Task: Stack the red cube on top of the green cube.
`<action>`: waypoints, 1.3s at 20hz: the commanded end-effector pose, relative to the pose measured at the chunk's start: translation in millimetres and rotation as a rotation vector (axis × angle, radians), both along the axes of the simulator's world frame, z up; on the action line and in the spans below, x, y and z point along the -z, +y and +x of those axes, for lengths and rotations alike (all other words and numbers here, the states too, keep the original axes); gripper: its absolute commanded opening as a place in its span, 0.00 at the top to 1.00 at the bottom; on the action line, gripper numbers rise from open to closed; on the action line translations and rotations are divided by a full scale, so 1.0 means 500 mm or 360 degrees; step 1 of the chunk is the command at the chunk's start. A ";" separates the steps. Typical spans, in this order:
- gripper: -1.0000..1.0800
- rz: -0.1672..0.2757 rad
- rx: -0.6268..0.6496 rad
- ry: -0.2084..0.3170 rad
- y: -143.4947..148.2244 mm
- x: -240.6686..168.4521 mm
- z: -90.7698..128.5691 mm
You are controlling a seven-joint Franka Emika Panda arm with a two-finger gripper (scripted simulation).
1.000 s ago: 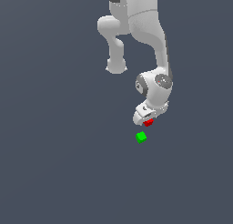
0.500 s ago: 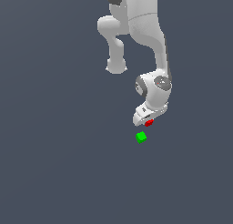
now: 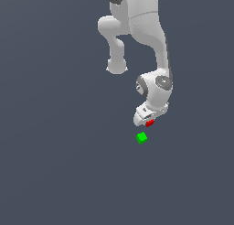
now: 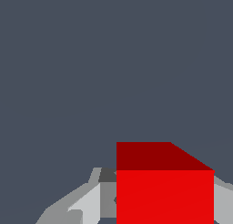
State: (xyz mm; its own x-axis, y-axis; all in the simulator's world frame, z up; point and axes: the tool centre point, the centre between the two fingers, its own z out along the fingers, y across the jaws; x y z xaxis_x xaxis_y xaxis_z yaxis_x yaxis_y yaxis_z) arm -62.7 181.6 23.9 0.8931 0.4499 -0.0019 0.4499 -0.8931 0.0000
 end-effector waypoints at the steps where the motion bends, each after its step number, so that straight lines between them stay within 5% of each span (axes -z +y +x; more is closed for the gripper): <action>1: 1.00 0.0001 0.0000 -0.0002 0.000 -0.014 0.001; 15: 1.00 0.0001 -0.0001 -0.0003 0.000 -0.173 -0.001; 26: 1.00 0.0002 -0.0001 -0.0004 -0.006 -0.181 0.011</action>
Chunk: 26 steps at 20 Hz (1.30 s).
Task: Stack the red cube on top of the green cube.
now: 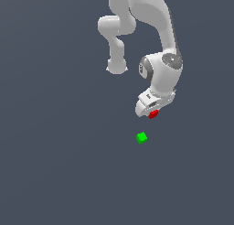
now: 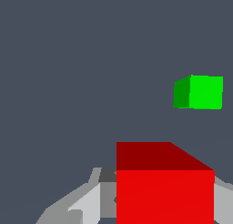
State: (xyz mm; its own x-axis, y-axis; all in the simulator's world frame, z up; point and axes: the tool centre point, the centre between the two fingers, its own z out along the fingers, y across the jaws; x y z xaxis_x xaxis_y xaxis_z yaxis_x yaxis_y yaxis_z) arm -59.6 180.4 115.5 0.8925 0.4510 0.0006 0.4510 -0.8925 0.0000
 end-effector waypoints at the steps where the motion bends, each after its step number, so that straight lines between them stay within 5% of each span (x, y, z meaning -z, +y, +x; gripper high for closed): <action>1: 1.00 0.0000 0.0001 0.0000 -0.006 0.005 0.009; 17: 1.00 -0.0002 0.0001 0.0000 -0.083 0.084 0.154; 26: 1.00 -0.0002 0.0002 0.0001 -0.100 0.103 0.191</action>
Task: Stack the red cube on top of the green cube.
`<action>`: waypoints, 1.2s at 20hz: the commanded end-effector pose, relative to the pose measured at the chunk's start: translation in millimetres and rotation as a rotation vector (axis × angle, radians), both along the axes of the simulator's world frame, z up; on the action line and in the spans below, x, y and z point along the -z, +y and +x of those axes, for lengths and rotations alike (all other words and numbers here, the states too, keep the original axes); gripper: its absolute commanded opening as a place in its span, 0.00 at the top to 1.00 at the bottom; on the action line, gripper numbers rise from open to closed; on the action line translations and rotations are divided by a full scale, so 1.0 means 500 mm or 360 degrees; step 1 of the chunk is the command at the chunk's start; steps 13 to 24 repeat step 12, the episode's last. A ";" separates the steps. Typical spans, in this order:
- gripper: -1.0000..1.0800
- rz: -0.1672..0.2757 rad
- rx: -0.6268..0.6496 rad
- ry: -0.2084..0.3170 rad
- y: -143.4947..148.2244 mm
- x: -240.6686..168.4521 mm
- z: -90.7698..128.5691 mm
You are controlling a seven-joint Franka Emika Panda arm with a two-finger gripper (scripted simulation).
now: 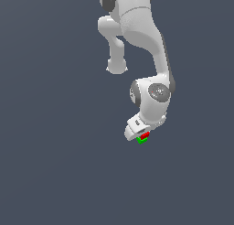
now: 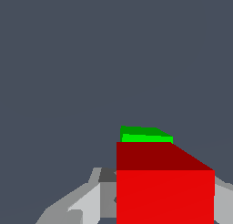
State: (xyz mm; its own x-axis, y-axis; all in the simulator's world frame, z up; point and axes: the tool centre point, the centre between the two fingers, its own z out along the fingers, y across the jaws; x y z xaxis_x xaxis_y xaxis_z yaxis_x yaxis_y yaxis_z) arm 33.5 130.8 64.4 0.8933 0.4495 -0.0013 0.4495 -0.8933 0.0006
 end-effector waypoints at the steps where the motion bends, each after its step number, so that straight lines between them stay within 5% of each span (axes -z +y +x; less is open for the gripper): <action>1: 1.00 0.0000 -0.0001 -0.0002 -0.001 0.001 0.005; 2: 1.00 0.0000 -0.0001 -0.0002 -0.001 0.001 0.006; 3: 0.04 0.0000 -0.0001 -0.0002 -0.001 0.001 0.006; 24: 0.04 0.0000 -0.0001 -0.0002 -0.001 0.001 0.006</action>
